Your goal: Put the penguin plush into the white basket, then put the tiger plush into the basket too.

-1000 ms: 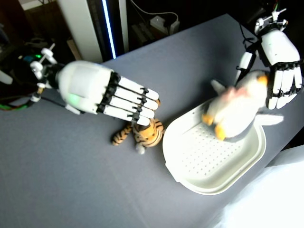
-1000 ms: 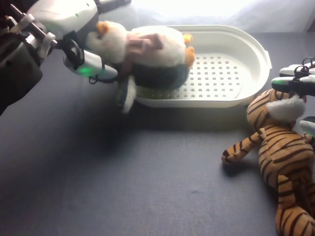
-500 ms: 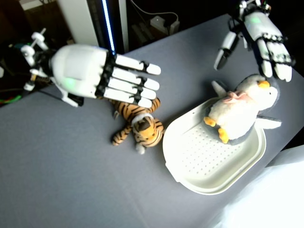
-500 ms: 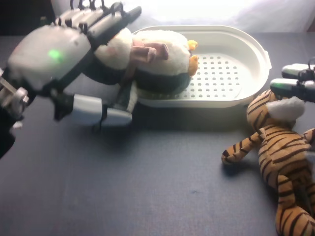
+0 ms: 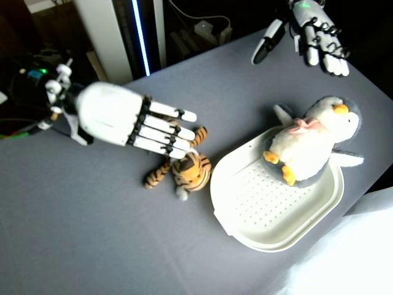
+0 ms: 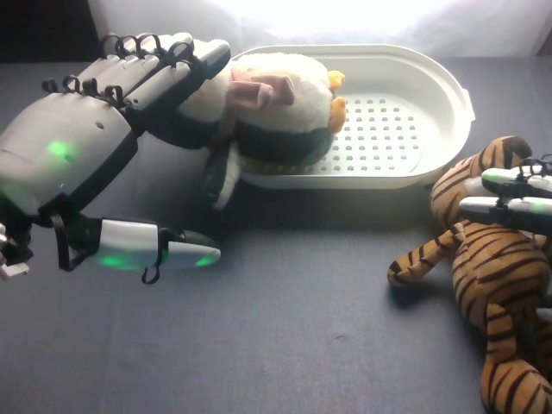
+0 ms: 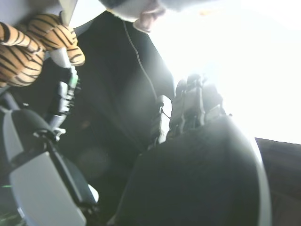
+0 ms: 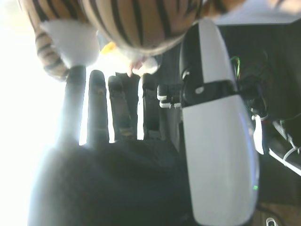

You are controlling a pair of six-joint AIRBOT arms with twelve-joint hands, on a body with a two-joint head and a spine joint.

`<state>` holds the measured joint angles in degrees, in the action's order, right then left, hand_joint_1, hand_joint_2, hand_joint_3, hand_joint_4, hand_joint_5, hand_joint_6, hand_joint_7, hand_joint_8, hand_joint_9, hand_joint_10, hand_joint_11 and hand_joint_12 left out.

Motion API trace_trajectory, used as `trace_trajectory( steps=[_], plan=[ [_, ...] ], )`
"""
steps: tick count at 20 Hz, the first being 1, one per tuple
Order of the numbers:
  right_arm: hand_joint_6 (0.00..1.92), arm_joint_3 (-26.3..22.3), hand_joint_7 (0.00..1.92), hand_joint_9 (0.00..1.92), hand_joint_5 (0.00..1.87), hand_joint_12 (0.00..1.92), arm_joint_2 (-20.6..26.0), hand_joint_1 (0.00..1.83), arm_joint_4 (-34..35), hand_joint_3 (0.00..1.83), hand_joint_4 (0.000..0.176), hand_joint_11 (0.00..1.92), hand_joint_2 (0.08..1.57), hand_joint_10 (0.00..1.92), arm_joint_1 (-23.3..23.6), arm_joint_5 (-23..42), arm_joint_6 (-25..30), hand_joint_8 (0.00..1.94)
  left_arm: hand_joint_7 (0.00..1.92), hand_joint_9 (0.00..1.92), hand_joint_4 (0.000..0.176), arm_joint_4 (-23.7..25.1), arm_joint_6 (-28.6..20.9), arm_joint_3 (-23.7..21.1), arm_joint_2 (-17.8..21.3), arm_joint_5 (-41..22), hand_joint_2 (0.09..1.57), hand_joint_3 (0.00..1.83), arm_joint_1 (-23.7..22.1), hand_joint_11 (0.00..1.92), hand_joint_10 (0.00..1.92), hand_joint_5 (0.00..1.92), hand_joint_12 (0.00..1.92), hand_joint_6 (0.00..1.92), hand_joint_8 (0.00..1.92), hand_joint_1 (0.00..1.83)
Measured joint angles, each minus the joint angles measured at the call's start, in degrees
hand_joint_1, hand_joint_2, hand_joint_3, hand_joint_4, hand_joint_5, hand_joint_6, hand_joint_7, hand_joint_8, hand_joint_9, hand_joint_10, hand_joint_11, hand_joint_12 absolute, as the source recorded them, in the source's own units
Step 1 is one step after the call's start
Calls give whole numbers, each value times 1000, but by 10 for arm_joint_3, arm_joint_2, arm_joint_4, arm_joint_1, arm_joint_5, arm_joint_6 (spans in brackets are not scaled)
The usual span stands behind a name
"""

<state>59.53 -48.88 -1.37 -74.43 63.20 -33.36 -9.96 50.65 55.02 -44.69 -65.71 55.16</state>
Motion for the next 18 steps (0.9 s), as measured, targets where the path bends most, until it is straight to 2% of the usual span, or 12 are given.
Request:
trace_trajectory(
  steps=[1,2,3,4,5,6,9,11,12,13,17,18],
  plan=[
    [37,3,415,771,468,953,-2,1336,2,4,0,632,1112,321,5,-4,-1,28,0,0,176,1,0,-1,0,1,734,0,2,0,0,0,0,0,0,889],
    [26,6,519,810,582,1182,-5,1554,1,1,0,781,1107,1101,9,-5,-3,43,0,0,176,2,-2,-1,0,1,744,1,2,0,0,0,0,0,0,879],
    [29,7,578,726,653,1311,-5,1710,2,0,0,896,1068,1304,16,-10,-4,57,0,0,176,1,-2,-1,0,-1,748,3,2,0,0,0,0,0,0,881],
    [74,6,735,736,822,1435,-7,1639,0,23,0,794,1110,1317,18,-21,-12,1134,0,0,176,0,-2,-1,0,-4,740,0,2,0,0,0,0,0,0,864],
    [844,6,736,837,795,1490,-8,1410,1,5,0,783,1180,1451,18,-28,-12,1300,0,0,176,0,-2,-1,0,-8,747,2,2,0,0,0,0,0,0,857],
    [899,7,785,827,883,1631,-8,1370,1,0,0,829,1179,1541,21,-31,-13,1273,0,0,176,-1,-3,-1,0,-8,748,3,3,0,0,0,0,0,0,873],
    [938,7,785,883,1006,1634,-8,1231,-2,0,0,847,1166,1522,26,-35,-14,1380,0,0,176,2,-7,-1,0,-12,748,3,8,0,0,0,0,0,0,906],
    [867,7,818,918,1063,1579,-8,1241,2,0,0,832,1145,1425,26,-30,-14,1315,0,0,176,-2,-9,-1,0,-11,746,2,11,0,0,0,0,0,0,875],
    [795,7,820,895,1046,1474,-8,1352,8,0,0,914,1138,1431,26,-19,-14,1171,0,0,176,-3,-9,-1,0,-12,739,0,13,0,0,0,0,0,0,857],
    [906,7,892,911,1007,1387,-6,1372,16,0,0,907,1126,1361,26,-2,-13,964,0,0,176,-4,-9,-1,0,-12,736,0,16,0,0,0,0,0,0,854],
    [1006,1,939,995,960,1258,18,1381,42,0,0,1013,1111,1215,28,100,-13,834,0,0,176,-9,-9,-2,0,-13,734,0,19,0,0,0,0,0,0,858],
    [1181,-1,904,958,864,1171,23,1373,49,4,0,1036,1138,1257,34,130,-14,866,0,0,152,-9,-9,-2,0,-15,737,0,19,0,0,0,0,0,0,875]
  ],
)
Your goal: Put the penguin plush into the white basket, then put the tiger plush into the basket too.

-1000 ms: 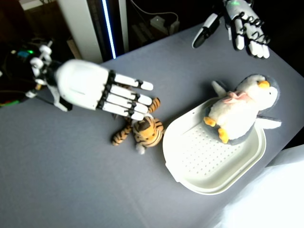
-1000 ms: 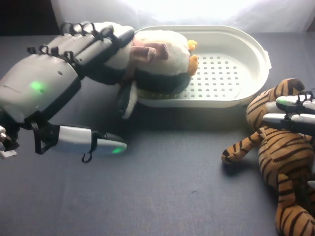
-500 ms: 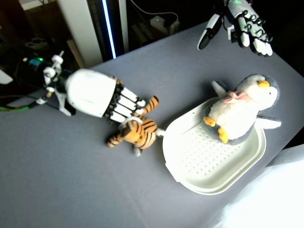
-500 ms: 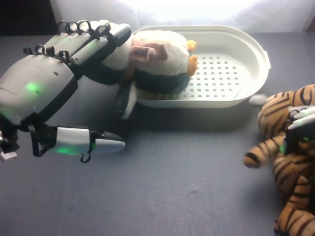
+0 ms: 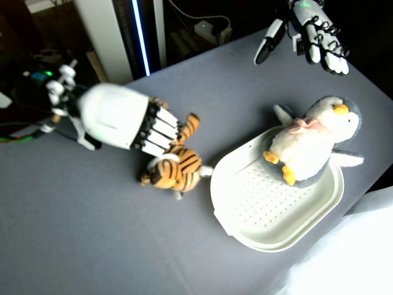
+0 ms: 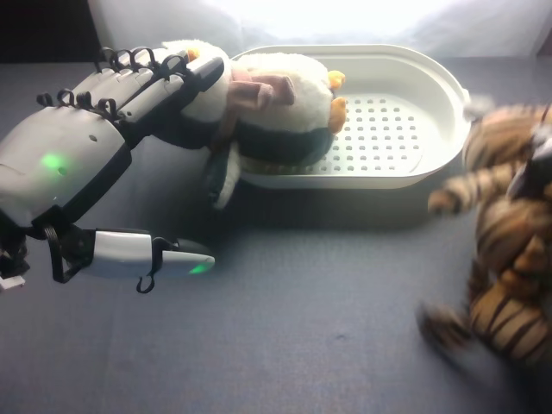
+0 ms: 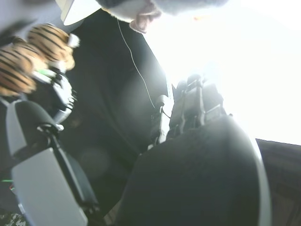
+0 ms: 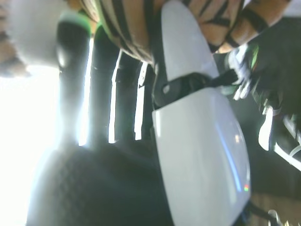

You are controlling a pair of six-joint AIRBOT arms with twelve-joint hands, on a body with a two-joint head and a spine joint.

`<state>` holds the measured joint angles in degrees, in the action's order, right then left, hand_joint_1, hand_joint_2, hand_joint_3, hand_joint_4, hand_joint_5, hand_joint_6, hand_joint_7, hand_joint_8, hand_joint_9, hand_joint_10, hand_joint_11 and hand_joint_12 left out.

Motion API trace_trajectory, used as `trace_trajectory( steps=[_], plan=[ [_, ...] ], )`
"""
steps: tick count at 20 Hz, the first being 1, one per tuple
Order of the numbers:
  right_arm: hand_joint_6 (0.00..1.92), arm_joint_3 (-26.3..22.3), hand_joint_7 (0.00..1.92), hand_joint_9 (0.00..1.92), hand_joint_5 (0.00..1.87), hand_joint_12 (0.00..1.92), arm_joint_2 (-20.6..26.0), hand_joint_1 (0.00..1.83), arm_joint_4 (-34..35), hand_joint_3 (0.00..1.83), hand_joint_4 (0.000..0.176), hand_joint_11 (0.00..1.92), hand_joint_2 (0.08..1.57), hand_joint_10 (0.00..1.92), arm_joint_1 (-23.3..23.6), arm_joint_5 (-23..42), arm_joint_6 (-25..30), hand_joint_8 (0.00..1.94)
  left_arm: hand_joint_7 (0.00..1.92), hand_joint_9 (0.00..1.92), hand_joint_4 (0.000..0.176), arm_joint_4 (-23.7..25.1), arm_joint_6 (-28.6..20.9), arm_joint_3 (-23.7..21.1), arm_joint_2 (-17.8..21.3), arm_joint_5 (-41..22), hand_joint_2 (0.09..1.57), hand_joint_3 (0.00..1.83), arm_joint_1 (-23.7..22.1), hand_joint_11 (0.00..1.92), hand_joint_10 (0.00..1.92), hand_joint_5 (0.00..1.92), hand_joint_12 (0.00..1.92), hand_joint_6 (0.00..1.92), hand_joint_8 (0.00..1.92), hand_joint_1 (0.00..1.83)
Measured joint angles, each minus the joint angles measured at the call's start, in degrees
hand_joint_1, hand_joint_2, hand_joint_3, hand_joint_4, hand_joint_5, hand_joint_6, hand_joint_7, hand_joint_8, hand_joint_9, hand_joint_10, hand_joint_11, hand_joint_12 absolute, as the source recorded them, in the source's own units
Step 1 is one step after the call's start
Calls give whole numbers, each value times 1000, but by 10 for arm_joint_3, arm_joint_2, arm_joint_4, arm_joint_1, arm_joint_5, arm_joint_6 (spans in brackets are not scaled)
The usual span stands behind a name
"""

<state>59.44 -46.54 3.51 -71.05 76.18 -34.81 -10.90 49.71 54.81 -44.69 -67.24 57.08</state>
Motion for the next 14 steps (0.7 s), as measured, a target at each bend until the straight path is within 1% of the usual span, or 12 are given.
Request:
trace_trajectory(
  steps=[3,4,5,6,7,8,9,10,11,12,13,14],
  plan=[
    [1259,-1,883,928,830,1172,1,1366,5,0,0,930,1153,1252,33,36,-35,911,0,0,149,-1,0,0,0,-1,739,0,3,0,0,0,0,0,0,863],
    [1209,3,930,948,851,1503,-3,1463,10,1,0,842,1128,1098,59,36,-56,763,0,0,132,-4,0,-2,0,-1,747,2,3,0,0,0,0,0,0,865],
    [1242,15,951,904,848,1358,-12,1389,11,5,0,811,1136,1217,80,35,-60,858,0,0,133,-5,-1,-2,0,-1,750,3,3,0,0,0,0,0,0,861],
    [1169,41,902,771,812,1429,-33,1236,17,2,0,634,1180,1164,123,19,-60,1203,0,0,123,-4,0,-2,0,-1,738,0,3,0,0,0,0,0,0,870],
    [1084,65,851,721,819,1512,-52,1326,17,2,0,535,1194,1443,162,-10,-61,1301,0,0,131,-4,-1,-2,0,-1,738,0,3,0,0,0,0,0,0,884],
    [1084,87,851,721,819,1512,-70,1326,15,2,0,535,1194,1443,189,-40,-60,1301,0,0,131,-4,-1,-2,0,-1,738,0,3,0,0,0,0,0,0,884],
    [1088,116,659,545,825,1461,-94,1328,7,1,0,250,1255,1577,226,-91,-53,1590,0,0,151,0,-4,-2,0,-2,744,1,3,0,0,0,0,0,0,888],
    [1038,143,701,564,828,1504,-115,1334,-9,0,0,291,1246,1574,247,-135,-36,1564,0,0,155,7,-3,-2,0,-1,741,0,3,0,0,0,0,0,0,857],
    [1093,158,793,597,848,1358,-129,1219,-18,0,0,393,1205,1104,259,-177,-30,1383,0,0,148,10,-4,-2,0,-1,729,0,3,0,0,0,0,0,0,842],
    [392,167,607,488,669,1099,-139,1181,-27,0,0,219,1069,555,262,-209,-28,532,0,0,125,10,-4,-2,0,-1,726,0,3,0,0,0,0,0,0,840],
    [107,170,533,406,593,975,-142,1153,-32,0,0,44,1002,236,263,-225,-27,156,0,0,136,10,-4,-2,0,-1,719,0,3,0,0,0,0,0,0,862],
    [21,170,334,227,410,648,-142,1070,-35,0,46,8,979,72,263,-248,-24,32,0,0,117,9,-6,-2,0,-1,726,0,3,0,0,0,0,0,0,838]
  ],
)
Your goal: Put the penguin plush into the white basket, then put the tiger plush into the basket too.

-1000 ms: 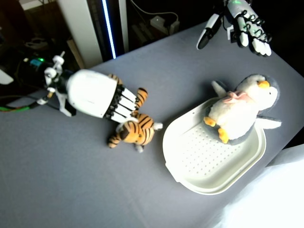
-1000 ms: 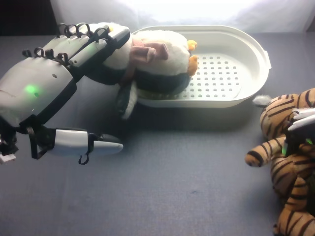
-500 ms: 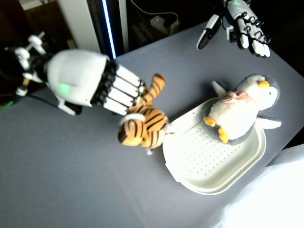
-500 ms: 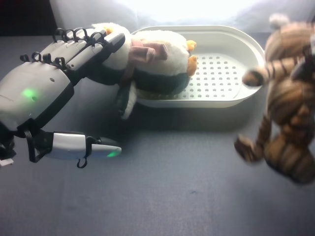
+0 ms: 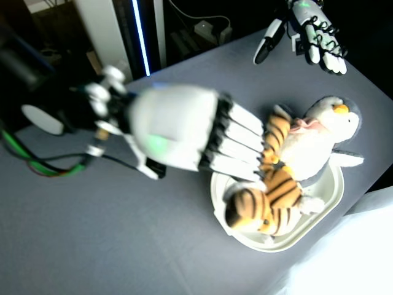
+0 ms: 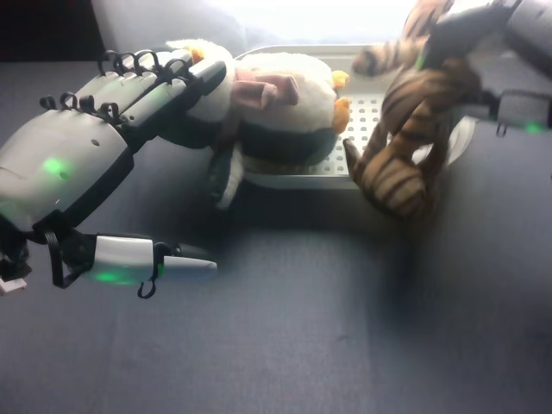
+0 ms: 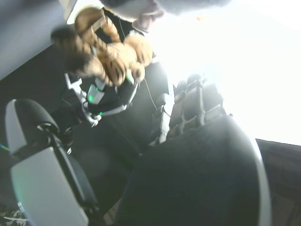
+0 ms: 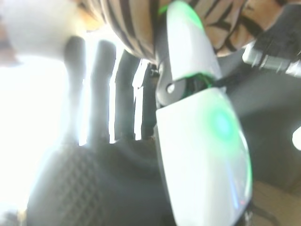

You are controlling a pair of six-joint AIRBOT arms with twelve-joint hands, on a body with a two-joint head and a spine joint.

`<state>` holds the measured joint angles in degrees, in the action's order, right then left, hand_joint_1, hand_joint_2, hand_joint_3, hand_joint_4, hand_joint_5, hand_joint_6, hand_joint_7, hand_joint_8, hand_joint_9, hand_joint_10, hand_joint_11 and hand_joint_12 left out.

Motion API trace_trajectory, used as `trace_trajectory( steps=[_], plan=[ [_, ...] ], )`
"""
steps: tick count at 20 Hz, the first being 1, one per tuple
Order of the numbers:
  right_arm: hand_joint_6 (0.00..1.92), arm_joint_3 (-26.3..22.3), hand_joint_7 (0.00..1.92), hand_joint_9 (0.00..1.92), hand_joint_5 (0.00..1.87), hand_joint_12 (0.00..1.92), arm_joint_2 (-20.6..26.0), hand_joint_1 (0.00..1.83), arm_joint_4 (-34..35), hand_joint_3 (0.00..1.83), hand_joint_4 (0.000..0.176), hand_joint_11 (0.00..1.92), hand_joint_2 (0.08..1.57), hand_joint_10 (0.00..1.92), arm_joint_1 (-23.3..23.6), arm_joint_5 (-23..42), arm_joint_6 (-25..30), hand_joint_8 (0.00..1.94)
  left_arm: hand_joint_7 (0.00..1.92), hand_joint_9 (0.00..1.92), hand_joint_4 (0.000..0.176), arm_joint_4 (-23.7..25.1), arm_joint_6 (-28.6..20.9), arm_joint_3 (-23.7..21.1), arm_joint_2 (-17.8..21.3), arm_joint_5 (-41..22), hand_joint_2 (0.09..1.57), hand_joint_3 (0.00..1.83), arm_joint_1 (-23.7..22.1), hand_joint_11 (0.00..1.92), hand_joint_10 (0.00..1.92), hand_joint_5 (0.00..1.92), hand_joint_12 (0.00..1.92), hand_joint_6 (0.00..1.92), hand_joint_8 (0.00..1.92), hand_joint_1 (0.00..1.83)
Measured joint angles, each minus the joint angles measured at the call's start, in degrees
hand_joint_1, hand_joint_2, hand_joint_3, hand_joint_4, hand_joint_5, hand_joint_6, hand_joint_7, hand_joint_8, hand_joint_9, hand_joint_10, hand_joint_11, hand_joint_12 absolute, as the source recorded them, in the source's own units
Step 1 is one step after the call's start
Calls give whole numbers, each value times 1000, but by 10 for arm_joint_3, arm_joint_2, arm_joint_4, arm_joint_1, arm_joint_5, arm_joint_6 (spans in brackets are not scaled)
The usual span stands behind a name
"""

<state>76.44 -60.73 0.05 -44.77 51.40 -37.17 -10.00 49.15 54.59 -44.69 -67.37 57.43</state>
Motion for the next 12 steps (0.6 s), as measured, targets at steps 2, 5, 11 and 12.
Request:
trace_trajectory(
  steps=[2,5,11,12],
  plan=[
    [3,-5,117,45,205,307,3,1033,10,0,98,1,979,14,-2,5,6,10,0,0,121,0,-1,0,0,0,728,0,1,0,0,0,0,0,0,853],
    [0,-47,0,0,6,0,43,805,32,9,128,0,1054,0,-36,96,12,0,0,0,151,-12,-2,-3,0,-25,745,1,11,0,0,0,0,0,0,910],
    [22,-128,29,10,111,12,102,829,115,9,112,25,1073,4,-167,325,16,8,0,0,176,-39,-15,-26,8,-134,709,0,50,0,0,0,0,0,0,813],
    [16,-134,35,31,107,23,104,825,123,11,107,47,1082,11,-179,350,16,9,0,0,176,-41,-15,-29,10,-148,715,0,57,0,0,0,0,0,0,789]
  ],
)
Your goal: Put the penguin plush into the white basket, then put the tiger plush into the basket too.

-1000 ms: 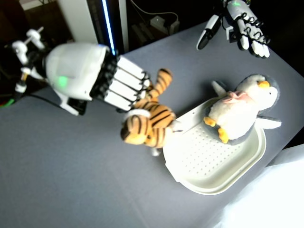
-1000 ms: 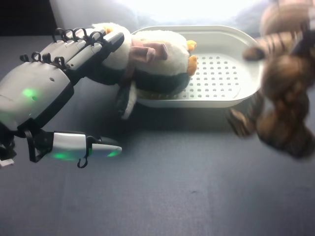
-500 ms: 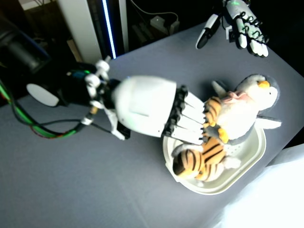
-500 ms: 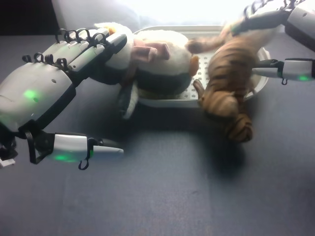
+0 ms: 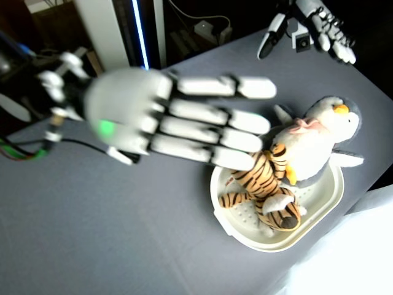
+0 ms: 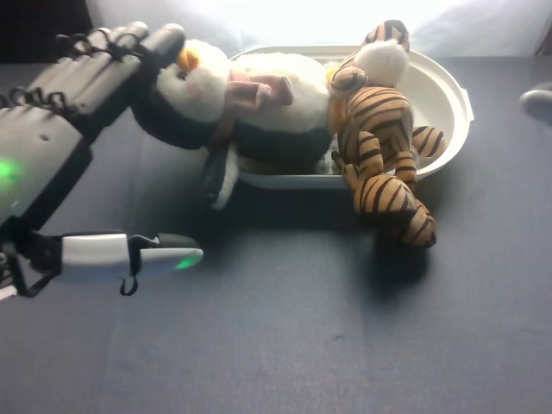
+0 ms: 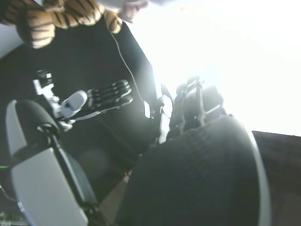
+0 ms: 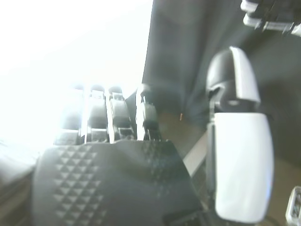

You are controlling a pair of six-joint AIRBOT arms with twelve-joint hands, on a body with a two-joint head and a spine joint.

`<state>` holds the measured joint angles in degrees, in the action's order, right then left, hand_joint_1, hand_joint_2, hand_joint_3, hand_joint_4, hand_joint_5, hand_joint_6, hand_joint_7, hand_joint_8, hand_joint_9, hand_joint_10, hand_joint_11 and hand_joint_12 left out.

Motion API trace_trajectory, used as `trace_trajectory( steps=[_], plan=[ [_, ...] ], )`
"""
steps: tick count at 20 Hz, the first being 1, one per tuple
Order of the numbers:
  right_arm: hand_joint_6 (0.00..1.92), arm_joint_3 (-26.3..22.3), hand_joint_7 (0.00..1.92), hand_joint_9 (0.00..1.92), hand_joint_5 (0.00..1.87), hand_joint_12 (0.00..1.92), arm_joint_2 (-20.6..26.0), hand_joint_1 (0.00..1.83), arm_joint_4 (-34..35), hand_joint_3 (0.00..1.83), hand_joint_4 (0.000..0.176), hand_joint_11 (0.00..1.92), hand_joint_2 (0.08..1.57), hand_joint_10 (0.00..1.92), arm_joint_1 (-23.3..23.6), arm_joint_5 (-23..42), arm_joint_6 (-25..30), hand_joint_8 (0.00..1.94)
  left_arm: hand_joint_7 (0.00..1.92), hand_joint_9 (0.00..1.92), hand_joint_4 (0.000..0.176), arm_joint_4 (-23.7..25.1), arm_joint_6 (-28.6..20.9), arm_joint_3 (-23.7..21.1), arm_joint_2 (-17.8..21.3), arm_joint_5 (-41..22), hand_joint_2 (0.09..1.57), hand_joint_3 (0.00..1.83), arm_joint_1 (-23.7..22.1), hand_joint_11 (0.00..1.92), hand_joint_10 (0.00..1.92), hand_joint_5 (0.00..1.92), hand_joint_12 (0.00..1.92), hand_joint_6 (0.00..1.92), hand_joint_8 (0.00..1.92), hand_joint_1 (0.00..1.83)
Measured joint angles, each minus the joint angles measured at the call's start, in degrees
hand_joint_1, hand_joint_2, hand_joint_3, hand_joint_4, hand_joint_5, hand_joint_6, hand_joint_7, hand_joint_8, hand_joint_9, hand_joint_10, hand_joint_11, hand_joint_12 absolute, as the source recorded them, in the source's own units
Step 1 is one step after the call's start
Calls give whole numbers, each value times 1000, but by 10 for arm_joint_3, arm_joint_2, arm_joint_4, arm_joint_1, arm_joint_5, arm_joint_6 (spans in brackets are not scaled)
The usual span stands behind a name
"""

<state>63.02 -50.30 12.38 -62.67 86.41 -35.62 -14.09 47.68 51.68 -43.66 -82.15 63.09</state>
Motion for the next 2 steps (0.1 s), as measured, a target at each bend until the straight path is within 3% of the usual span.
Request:
trace_trajectory(
  steps=[1,2],
  plan=[
    [5,-9,88,73,128,62,1,816,11,2,104,84,1058,8,-15,36,0,3,0,0,176,-4,-4,-4,3,-21,764,11,9,0,0,0,0,0,0,803],
    [9,-10,159,148,177,435,1,800,12,17,83,16,1020,2,-19,45,0,6,0,0,176,-4,-6,-4,3,-25,805,29,10,0,0,0,0,0,0,739]
  ],
)
